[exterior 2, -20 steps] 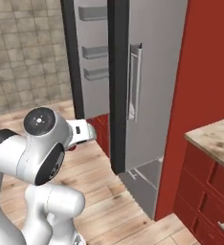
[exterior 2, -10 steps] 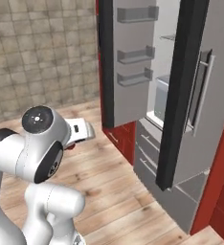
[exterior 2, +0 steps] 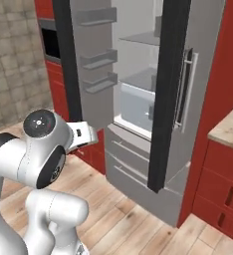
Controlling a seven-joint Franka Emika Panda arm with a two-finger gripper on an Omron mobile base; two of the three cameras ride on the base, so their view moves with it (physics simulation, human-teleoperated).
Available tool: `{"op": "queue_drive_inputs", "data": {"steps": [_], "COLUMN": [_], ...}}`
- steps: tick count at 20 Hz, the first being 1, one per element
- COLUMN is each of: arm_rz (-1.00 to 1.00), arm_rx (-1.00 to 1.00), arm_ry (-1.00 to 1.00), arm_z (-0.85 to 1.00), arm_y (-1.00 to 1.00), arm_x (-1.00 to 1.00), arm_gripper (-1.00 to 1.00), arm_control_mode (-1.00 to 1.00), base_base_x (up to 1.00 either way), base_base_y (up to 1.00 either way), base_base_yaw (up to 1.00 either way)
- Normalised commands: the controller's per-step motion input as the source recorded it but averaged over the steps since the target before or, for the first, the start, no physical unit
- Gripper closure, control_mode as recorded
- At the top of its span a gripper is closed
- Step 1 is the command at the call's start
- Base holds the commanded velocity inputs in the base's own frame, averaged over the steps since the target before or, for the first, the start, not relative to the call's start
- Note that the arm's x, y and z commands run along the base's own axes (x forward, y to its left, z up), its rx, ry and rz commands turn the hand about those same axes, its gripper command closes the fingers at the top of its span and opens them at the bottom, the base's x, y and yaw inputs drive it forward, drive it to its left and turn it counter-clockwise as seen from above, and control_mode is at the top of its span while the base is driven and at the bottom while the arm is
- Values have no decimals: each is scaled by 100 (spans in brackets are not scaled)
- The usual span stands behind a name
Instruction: Place the liquor on the top shelf of the fridge to keep it out of children's reach, and place the peach and bell pepper on lower shelves for easy access.
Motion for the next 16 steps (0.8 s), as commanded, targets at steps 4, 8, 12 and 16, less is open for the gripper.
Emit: {"op": "queue_drive_inputs", "data": {"steps": [4,8,12,16], "arm_rz": [0,0,0,0], "arm_rx": [0,0,0,0], "arm_ry": [0,0,0,0], "arm_z": [0,0,0,0], "arm_y": [0,0,0,0], "arm_x": [0,0,0,0], "arm_gripper": [100,100,100,100], "arm_control_mode": [100,100,100,100], "base_base_x": [43,52,50,63], "base_base_y": [51,69,70,23], "base_base_yaw": [-60,-49,-39,-32]}}
